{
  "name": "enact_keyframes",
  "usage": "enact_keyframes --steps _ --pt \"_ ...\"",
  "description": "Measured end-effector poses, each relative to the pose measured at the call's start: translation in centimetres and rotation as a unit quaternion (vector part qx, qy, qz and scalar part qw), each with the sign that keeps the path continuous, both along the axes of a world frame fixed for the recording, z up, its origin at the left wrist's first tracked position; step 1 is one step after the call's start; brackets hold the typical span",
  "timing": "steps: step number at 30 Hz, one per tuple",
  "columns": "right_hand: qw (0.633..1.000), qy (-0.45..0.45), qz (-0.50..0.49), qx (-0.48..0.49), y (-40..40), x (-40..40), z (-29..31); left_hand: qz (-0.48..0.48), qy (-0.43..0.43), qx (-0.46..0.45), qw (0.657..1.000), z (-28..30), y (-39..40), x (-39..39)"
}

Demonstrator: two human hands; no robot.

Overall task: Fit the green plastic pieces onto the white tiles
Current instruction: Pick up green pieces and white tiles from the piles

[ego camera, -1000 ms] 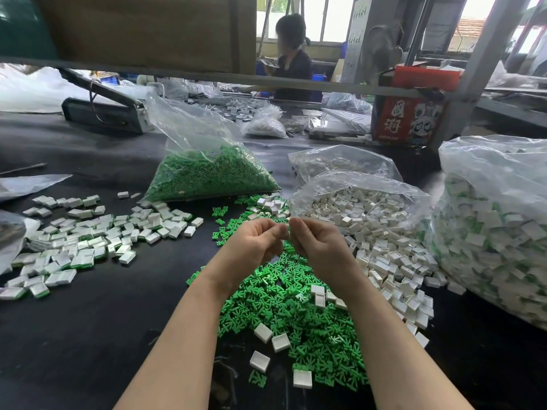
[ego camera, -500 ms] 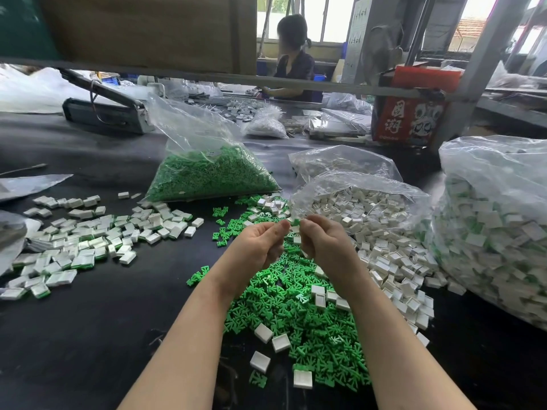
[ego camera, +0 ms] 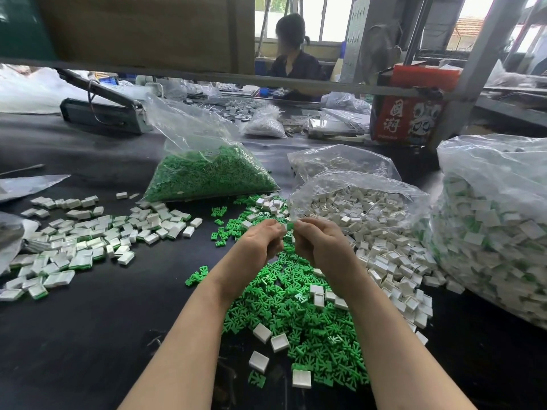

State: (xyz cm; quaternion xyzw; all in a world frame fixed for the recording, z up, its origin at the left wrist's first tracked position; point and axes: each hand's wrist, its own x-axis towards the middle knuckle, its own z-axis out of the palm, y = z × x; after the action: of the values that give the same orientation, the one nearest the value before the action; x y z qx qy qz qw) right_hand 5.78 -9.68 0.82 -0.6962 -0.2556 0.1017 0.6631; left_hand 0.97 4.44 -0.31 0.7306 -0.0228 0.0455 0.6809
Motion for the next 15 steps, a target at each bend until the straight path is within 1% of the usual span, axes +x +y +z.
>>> enact_keyframes --steps 3,8,10,11,15 --pt "1.000 -0.002 0.006 -0.006 -0.19 0.03 0.01 -0.004 -0.001 -0.008 1.000 -0.17 0.24 -0.03" --pt "1.000 -0.001 0.025 -0.012 -0.37 0.04 0.06 -0.015 0.006 -0.047 0.999 -0.10 0.44 0.06" --pt "0.999 0.013 0.046 -0.002 -0.59 0.06 0.15 -0.029 -0.013 -0.057 0.998 0.04 0.47 -0.21" --pt "0.998 0.019 0.058 0.001 -0.72 0.07 0.22 -0.037 -0.025 -0.051 0.998 0.11 0.52 -0.32" --pt "0.997 0.016 0.075 -0.028 -1.01 -0.03 0.35 -0.030 -0.021 -0.031 0.999 0.21 0.71 -0.38"
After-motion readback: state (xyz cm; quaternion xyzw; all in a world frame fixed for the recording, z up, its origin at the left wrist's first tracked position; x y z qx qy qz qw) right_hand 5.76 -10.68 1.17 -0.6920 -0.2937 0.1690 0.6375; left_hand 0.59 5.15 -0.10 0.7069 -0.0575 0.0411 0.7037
